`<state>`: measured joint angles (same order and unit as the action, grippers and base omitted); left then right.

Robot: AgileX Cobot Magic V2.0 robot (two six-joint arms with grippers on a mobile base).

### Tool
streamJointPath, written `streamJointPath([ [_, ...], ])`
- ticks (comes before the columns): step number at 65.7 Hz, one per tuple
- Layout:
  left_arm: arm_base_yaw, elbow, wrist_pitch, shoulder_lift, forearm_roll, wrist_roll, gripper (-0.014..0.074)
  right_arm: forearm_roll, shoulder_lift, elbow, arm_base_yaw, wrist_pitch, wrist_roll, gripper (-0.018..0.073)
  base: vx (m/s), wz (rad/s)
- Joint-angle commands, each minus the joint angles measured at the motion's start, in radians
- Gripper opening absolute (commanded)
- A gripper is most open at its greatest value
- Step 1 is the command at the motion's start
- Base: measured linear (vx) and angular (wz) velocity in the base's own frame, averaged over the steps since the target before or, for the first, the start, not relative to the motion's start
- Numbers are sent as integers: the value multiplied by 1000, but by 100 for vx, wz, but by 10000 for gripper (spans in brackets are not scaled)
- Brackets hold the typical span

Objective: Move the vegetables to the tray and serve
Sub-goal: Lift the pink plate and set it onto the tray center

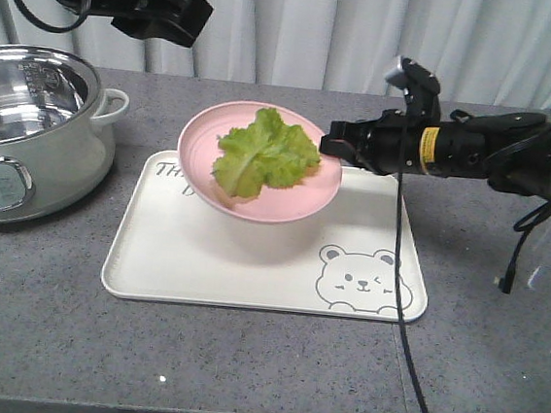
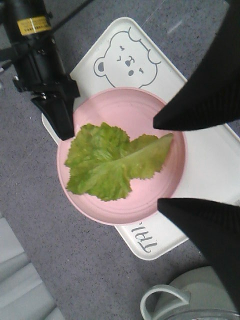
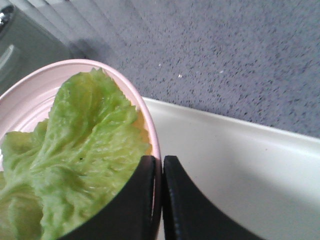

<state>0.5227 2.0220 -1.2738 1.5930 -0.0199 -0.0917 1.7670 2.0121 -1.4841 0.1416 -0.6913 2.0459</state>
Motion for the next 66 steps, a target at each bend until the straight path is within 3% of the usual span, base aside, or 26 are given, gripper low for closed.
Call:
streamJointPath([
  [1,3,26,25,-35,-4,8,302,-17,-27,-32,24,5,-25,-1,0,0],
  [23,3,26,25,-35,-4,8,302,-17,16,-32,56,33,-78,79,0,0],
  [47,3,26,25,-35,-4,8,302,-17,21,-29,56,51,-115,334,0,0],
  [66,3,26,25,-35,-4,8,302,-17,-35,-29,53,37,-165,343,0,0],
])
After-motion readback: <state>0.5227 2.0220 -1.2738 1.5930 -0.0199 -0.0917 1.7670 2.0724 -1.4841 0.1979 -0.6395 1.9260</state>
